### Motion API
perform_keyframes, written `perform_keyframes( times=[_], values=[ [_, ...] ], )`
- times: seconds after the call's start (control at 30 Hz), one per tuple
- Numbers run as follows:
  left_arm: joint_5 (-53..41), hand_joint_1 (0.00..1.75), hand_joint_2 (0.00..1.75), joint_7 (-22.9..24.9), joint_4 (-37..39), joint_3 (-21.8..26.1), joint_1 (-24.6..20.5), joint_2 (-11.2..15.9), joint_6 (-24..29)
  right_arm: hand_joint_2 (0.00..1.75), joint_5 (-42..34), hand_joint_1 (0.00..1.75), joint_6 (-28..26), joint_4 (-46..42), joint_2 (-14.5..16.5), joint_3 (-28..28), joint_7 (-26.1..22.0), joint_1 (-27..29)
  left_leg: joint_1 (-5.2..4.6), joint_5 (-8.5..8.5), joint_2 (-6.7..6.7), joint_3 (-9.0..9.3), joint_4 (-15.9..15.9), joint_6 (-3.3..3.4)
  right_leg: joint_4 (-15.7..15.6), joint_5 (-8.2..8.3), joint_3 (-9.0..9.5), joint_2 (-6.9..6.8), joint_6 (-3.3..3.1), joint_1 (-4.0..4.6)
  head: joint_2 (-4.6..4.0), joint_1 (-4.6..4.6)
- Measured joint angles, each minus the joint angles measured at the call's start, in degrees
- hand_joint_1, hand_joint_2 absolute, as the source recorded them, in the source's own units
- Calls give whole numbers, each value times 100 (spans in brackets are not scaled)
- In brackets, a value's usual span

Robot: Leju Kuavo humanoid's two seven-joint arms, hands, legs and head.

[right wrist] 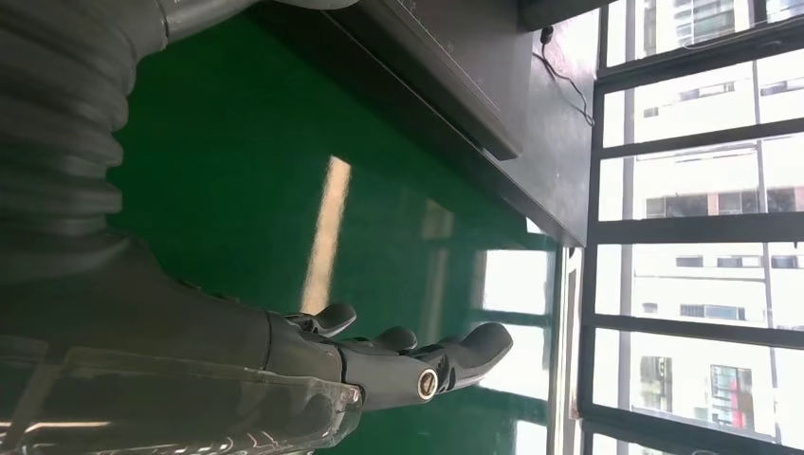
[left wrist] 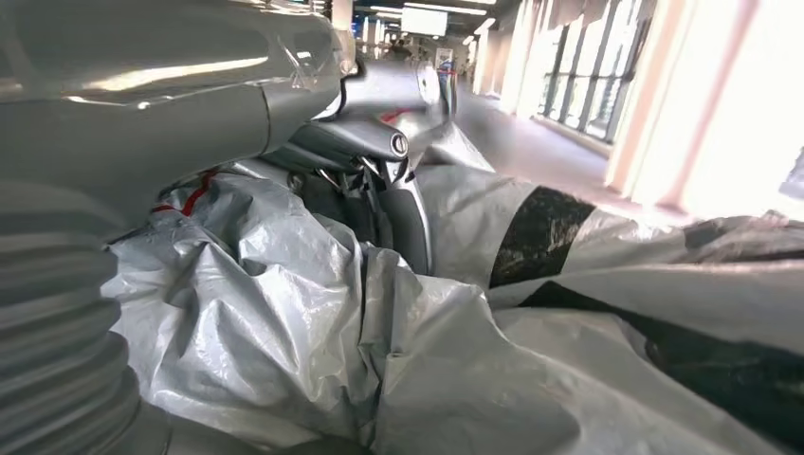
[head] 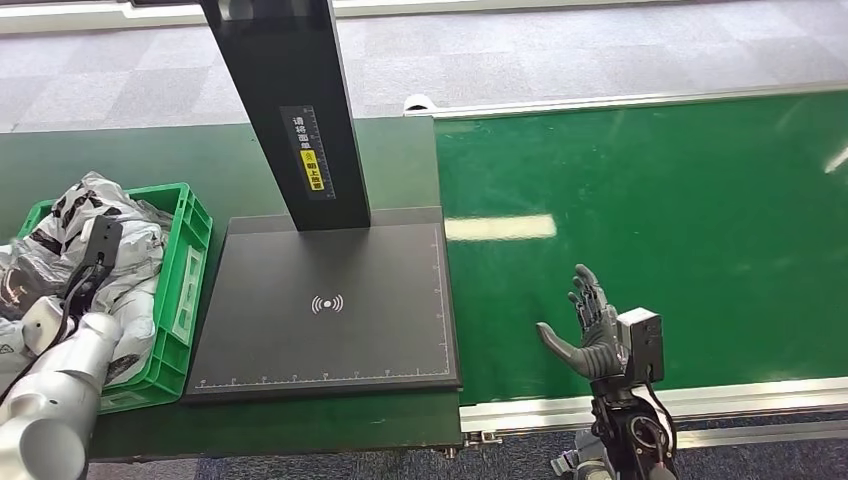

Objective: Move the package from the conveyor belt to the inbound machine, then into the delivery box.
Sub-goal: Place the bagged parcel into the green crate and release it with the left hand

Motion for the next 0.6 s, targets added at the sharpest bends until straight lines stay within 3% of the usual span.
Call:
perform_keyframes(
  times=[0.2,0.47,0.6],
  values=[
    [176,0,175,-1329,-513,412,104,-121,329,175,-52,0,-47,-130,-25,3,13,92,-2,0,-1,1,0,0,0,-1,-4,0,-1,-2,0,1],
    [-305,0,175,-1737,-1212,833,298,-308,332,175,-74,0,-47,-160,-48,8,7,100,-2,0,-6,-6,1,0,-1,-1,-11,-2,-1,-1,0,1],
    [-613,0,175,-2589,-1957,1125,487,-542,332,175,-83,0,-45,-159,-55,17,-33,93,-1,1,-17,-13,2,-1,-2,-1,-17,-10,-1,1,0,3]
  ],
)
